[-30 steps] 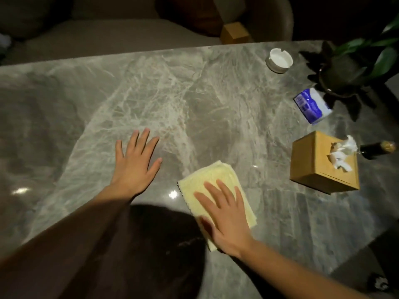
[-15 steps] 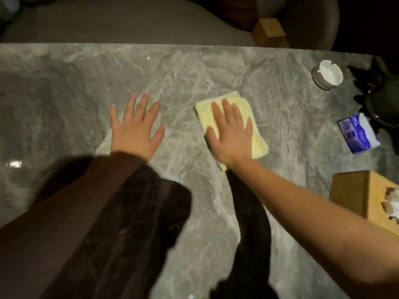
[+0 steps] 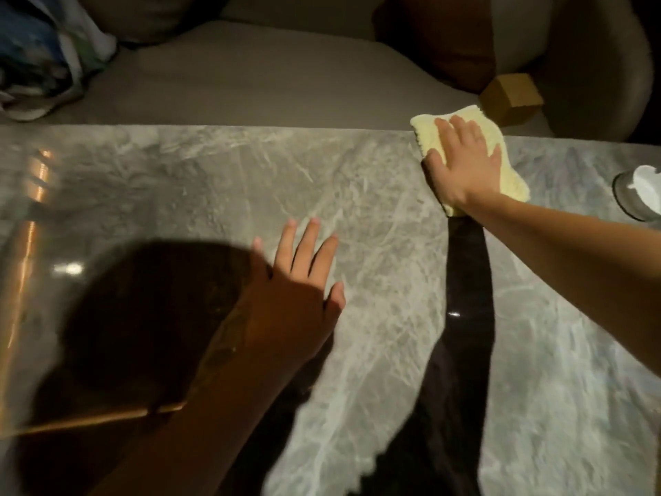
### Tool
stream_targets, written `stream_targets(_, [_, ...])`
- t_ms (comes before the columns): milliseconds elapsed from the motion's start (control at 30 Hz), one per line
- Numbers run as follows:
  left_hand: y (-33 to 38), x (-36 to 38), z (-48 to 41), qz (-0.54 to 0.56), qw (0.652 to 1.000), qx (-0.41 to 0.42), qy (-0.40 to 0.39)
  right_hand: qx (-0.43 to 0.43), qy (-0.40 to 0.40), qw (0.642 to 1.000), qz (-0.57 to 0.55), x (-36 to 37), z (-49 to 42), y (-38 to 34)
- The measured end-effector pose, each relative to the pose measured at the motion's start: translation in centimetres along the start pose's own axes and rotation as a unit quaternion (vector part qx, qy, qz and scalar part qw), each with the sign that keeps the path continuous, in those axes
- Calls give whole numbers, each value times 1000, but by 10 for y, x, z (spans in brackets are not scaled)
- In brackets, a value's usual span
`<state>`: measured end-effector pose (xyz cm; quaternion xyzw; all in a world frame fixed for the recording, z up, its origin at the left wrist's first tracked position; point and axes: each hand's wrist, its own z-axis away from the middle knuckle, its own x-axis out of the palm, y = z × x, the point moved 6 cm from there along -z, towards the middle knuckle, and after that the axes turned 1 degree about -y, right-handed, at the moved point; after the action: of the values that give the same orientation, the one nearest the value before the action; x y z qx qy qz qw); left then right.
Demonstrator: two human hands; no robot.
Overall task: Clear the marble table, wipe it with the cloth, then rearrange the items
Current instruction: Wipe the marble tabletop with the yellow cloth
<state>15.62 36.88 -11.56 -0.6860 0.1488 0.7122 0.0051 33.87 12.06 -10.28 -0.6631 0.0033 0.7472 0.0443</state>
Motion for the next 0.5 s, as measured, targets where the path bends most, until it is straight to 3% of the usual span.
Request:
stream_targets(167, [1,1,-1,14,1000,-18,-14,-86,-23,996,23,4,45,-36])
stream_targets(267, [-5,-15,-1,145,989,-32,13,-160,-39,986,13,10,102,-79])
stream_targets(400, [-21,-33,16,396,908,-78,109,-222,-49,974,-10,24,199,-127])
stream_targets(500, [-41,-29,45,455,878,-95,115,-289,-65,955,-24,43,282,-162])
